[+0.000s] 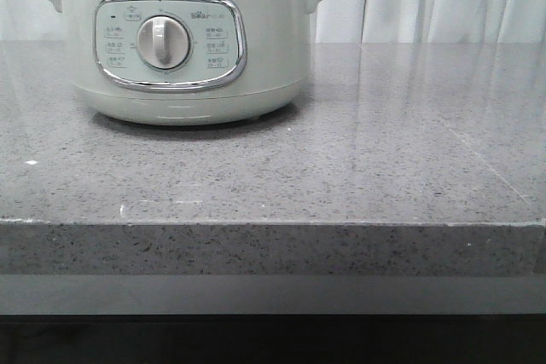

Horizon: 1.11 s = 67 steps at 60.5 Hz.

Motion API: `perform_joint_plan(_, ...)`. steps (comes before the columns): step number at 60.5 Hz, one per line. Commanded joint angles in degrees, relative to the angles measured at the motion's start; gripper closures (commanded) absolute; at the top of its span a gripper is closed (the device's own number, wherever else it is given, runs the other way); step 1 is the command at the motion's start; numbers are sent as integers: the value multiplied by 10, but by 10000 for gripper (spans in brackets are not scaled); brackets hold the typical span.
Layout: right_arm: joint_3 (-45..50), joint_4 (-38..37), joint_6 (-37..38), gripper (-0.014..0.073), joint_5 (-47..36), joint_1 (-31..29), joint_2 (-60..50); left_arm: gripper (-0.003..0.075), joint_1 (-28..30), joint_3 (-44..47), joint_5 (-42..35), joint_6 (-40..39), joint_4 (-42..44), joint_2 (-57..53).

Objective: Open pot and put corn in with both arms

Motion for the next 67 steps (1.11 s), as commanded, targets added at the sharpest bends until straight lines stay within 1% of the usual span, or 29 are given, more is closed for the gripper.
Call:
perform_joint_plan(1,-14,4,0,210,-35,-1,7,384,-1,-15,-51,-1,-3,-1)
perform_joint_plan(6,-14,4,0,348,-29,-1,11,461,-1,-15,-54,-1,-3,-1)
perform_joint_plan(13,-14,4,0,508,-26,-1,14,575,-1,-15,-59,-1,-3,-1)
perform_joint_plan(19,-14,4,0,600,-22,-1,14,650,-1,-15,-61,-1,-3,-1)
perform_joint_plan(24,-14,4,0,645,-20,-1,14,703,-1,-15,-61,-1,-3,-1)
perform_joint_plan(30,-14,4,0,662,-19,-1,14,741,-1,-15,-61,-1,-3,-1)
perform_joint_plan(67,-14,4,0,662,-19,-1,14,741,-2,-15,-62,-1,-3,-2)
